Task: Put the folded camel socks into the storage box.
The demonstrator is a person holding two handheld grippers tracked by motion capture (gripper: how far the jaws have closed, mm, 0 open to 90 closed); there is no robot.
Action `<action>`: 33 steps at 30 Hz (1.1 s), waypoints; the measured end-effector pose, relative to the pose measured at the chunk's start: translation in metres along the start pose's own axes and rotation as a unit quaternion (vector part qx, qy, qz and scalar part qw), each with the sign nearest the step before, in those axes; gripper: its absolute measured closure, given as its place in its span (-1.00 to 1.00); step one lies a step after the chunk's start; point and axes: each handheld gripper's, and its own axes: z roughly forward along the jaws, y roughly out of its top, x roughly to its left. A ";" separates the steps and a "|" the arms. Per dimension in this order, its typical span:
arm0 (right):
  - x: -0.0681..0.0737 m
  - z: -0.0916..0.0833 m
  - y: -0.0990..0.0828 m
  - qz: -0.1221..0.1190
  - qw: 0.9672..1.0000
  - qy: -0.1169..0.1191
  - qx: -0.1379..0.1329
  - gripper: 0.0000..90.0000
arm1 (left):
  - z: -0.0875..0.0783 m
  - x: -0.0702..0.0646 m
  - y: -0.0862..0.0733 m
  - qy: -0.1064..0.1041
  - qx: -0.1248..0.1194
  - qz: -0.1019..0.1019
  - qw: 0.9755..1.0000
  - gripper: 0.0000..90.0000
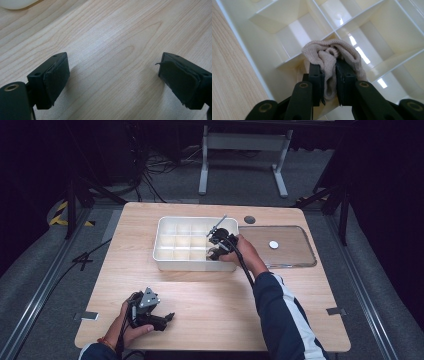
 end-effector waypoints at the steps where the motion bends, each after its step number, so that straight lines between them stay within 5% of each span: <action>1: -0.001 0.000 0.000 0.000 1.000 0.000 0.002 0.71 | 0.000 0.000 0.000 0.000 0.000 0.001 1.000 -0.77; 13: 0.000 0.002 0.000 -0.012 1.000 -0.005 0.008 0.71 | 0.000 0.000 0.000 0.000 0.001 0.001 1.000 -0.77; 24: -0.001 0.001 -0.008 0.011 1.000 0.003 -0.017 0.69 | 0.000 -0.001 0.000 0.000 0.000 -0.002 1.000 -0.76; 33: 0.000 -0.003 -0.010 0.009 1.000 -0.014 -0.012 0.66 | -0.001 -0.002 0.000 -0.003 0.001 0.001 1.000 -0.75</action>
